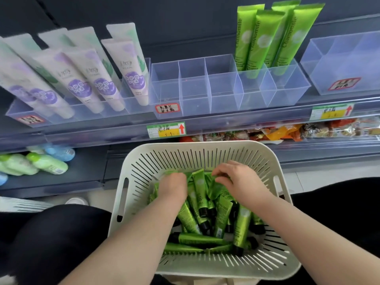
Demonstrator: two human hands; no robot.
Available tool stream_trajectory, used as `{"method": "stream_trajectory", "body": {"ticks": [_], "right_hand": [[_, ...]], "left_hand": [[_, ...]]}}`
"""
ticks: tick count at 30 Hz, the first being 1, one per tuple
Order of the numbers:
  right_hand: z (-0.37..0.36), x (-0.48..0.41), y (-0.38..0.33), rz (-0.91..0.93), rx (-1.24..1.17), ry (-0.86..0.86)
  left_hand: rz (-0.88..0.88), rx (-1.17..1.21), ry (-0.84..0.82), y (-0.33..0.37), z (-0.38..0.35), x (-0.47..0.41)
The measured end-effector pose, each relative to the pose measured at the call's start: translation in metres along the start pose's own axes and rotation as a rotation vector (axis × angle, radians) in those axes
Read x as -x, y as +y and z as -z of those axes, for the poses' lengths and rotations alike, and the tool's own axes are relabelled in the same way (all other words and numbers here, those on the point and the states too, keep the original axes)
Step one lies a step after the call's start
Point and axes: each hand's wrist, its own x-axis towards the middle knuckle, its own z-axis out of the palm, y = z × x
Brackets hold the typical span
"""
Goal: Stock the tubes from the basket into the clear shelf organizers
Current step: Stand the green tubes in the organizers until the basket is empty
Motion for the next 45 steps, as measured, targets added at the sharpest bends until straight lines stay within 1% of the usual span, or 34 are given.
{"method": "stream_trajectory", "body": {"ticks": [3, 6, 8, 11, 14, 17, 19, 21, 23, 25, 27, 28, 31, 34, 37, 40, 45], "right_hand": [[-0.002, -0.002, 0.002, -0.014, -0.002, 0.027], [-0.005, -0.004, 0.006, -0.063, -0.001, -0.001], [-0.008, -0.005, 0.007, -0.094, -0.003, -0.025], [-0.009, -0.003, 0.007, -0.093, -0.01, -0.034], [-0.01, 0.003, 0.004, -0.077, 0.007, -0.033], [-0.009, 0.009, -0.001, -0.068, 0.035, -0.036], [-0.009, 0.013, -0.004, -0.058, 0.05, -0.03], [-0.01, 0.016, -0.007, -0.051, 0.062, -0.024], [-0.011, 0.019, -0.009, -0.047, 0.072, -0.019], [-0.01, 0.02, -0.011, -0.047, 0.08, -0.001], [-0.009, 0.019, -0.013, -0.05, 0.092, 0.036], [-0.008, 0.019, -0.015, -0.051, 0.096, 0.057], [-0.002, 0.018, -0.019, -0.054, 0.102, 0.111], [0.008, 0.018, -0.024, -0.047, 0.104, 0.17], [0.025, 0.017, -0.032, -0.021, 0.109, 0.253], [0.054, 0.013, -0.042, 0.025, 0.154, 0.398], [0.114, -0.002, -0.062, 0.087, 0.182, 0.569]], "left_hand": [[0.01, -0.023, -0.057, 0.0, -0.004, 0.0], [0.049, -0.001, -0.09, -0.001, 0.002, 0.002], [0.047, -0.017, -0.044, -0.008, 0.005, 0.002], [-0.017, -0.061, 0.016, -0.02, 0.005, 0.008], [-0.064, -0.002, -0.049, -0.023, 0.004, 0.012], [-0.059, 0.12, -0.143, -0.022, 0.004, 0.013], [-0.064, 0.133, -0.149, -0.021, 0.001, 0.014], [-0.07, 0.097, -0.085, -0.019, -0.005, 0.016], [-0.046, 0.122, -0.027, -0.016, -0.009, 0.017], [-0.048, 0.199, 0.035, -0.016, -0.008, 0.018], [-0.087, 0.318, 0.108, -0.021, -0.002, 0.019], [-0.114, 0.381, 0.115, -0.025, 0.003, 0.02], [-0.18, 0.596, 0.044, -0.033, 0.018, 0.027], [-0.213, 0.742, 0.087, -0.033, 0.028, 0.038], [-0.25, 0.932, 0.205, -0.024, 0.047, 0.05], [-0.34, 1.125, 0.319, -0.011, 0.085, 0.061], [-0.447, 1.221, 0.573, 0.003, 0.164, 0.068]]}}
